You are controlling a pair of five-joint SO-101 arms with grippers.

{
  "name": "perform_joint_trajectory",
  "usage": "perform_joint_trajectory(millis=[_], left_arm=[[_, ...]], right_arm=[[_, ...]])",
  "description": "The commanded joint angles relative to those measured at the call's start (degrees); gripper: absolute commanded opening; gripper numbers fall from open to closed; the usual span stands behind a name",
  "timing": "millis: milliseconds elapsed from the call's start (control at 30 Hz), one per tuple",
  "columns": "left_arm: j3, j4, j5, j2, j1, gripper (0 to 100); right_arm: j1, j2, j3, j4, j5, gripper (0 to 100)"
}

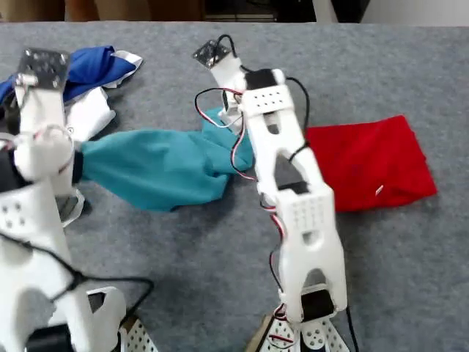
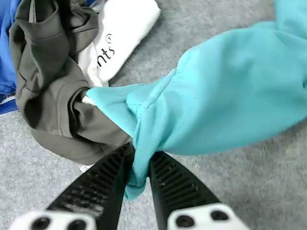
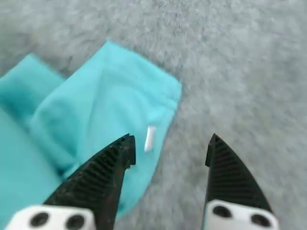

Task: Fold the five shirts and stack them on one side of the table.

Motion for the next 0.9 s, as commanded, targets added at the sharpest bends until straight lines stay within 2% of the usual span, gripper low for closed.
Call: perform_joint_trajectory(millis=[0,67,167,233,467,633,867], left_arm=[[7.47,0.62,-1.76,-7.08,1.05,2],[12.84,0.62,-2.99,-9.71,0.62,2],[19.43,0.62,-4.92,-12.79,0.44,2],[21.63,0.62,-4.84,-15.16,-0.09,2],[22.68,0.53,-4.84,-19.3,-4.4,2],[22.68,0.53,-4.57,-17.89,-5.98,2],[22.77,0.53,-4.75,-13.85,-8.09,2]], right_arm=[[-1.45,10.33,-19.12,5.54,-0.53,24.4],[-1.89,15.78,-28.35,9.23,-0.44,20.0],[-2.07,22.64,-40.04,12.57,-0.53,5.9],[-2.07,26.33,-46.81,15.12,-0.44,0.5],[-1.36,23.6,-47.78,20.84,-0.44,0.5],[-0.92,13.14,-47.52,25.58,-0.44,0.5],[-0.04,-5.14,-42.15,25.67,-0.53,0.5]])
